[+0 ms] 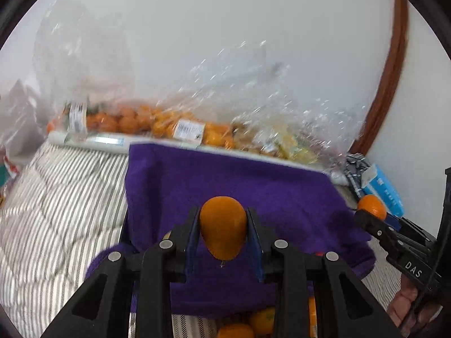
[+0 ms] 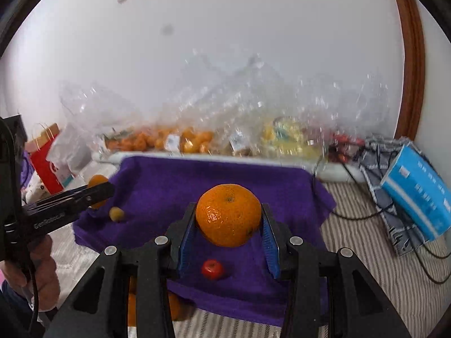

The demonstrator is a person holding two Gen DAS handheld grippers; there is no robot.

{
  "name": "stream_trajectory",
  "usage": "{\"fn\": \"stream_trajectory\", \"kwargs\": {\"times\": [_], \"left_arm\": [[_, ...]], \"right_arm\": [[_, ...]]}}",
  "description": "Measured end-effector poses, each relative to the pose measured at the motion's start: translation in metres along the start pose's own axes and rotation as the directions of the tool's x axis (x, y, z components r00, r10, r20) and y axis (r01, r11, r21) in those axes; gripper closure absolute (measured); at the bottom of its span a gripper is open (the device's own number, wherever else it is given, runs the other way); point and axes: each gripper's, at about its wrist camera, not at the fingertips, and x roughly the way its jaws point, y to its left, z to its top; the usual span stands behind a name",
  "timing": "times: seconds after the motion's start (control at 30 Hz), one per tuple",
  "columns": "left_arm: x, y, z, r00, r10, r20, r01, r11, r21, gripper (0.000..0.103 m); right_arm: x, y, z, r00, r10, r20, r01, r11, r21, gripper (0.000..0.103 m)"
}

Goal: Organize fruits
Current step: 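Carry both oranges over the purple towel and lower them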

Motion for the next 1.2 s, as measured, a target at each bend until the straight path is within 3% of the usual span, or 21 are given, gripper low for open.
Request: {"fn": "stream_trajectory", "kwargs": {"times": [0.07,0.23,0.53,1.2], "left_arm": [[0.004,0.003,-0.002,1.0,-0.007,-0.007,0.006,1.0,-0.015,0.073],[0.005,0.008,-0.004,0.998,0.057,0.026,-0.058,0.998,0.006,0.073],[0.007,0.013,-0.005,0.999,0.043,-0.001,-0.043,0.999,-0.017,0.073],[0.014,0.015,-0.007,0.997,0.071,-0.04,-0.072,0.997,-0.032,0.073]], "right_arm": [[0.006,-0.005,-0.001,1.0,-0.013,-0.016,0.013,1.0,0.012,0.06],[0.007,-0.017,-0.004,0.999,-0.035,-0.009,0.035,0.999,0.032,0.06],[0.01,-0.033,-0.006,0.999,-0.034,-0.004,0.034,0.995,0.092,0.06],[0.029,-0.021,-0.018,0.996,-0.025,-0.085,0.03,0.998,0.063,0.06]]}}
